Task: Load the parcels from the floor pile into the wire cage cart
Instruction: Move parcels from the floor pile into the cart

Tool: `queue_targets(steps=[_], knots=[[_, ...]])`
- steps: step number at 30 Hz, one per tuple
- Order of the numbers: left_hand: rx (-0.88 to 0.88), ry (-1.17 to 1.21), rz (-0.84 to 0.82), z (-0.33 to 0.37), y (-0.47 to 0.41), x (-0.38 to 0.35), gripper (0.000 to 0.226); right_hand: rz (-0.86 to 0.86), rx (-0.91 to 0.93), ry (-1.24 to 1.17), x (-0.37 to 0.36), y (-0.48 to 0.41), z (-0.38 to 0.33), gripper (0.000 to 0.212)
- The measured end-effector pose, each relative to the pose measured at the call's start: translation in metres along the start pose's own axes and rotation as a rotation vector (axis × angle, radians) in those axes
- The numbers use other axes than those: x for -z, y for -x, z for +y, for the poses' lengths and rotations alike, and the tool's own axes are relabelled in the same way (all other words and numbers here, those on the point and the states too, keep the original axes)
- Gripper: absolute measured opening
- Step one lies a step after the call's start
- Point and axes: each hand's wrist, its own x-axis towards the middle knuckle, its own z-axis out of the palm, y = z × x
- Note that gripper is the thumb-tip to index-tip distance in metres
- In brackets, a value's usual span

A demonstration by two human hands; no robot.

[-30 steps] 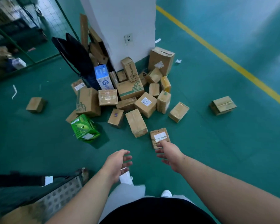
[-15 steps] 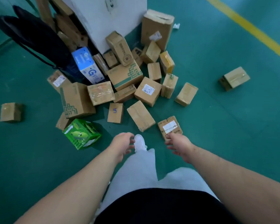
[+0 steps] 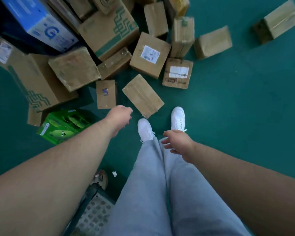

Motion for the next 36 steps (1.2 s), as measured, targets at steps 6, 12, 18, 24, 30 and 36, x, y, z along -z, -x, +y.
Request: queue_targets(steps=[6,12,18,24,30,36], knots=[[-0.032,-0.151,0.026,0.000,-0.127,-0.037,0.013,0.036,-0.052,0.034,-0.001,-0.139,-0.028,0.030],[-0.135,-0.394,0.160,0.024,-0.255,-0.059,0.037,0.009,-0.081,-0.001,0.003,-0.273,-0.066,0.029],[-0.130,-0.370,0.130,0.063,-0.343,-0.073,0.080,0.052,-0.153,-0.139,0.005,-0.364,-0.077,0.059],[-0.060,-0.391,0.154,0.064,-0.354,-0.085,0.091,0.118,-0.175,-0.373,0.002,-0.371,-0.067,0.036],[-0.030,-0.166,0.198,0.013,-0.286,-0.064,0.049,0.281,-0.166,-0.377,0.004,-0.310,-0.048,0.059],[0.033,-0.009,0.255,-0.035,-0.147,-0.034,0.031,0.282,-0.034,-0.287,0.026,-0.181,-0.060,0.015]])
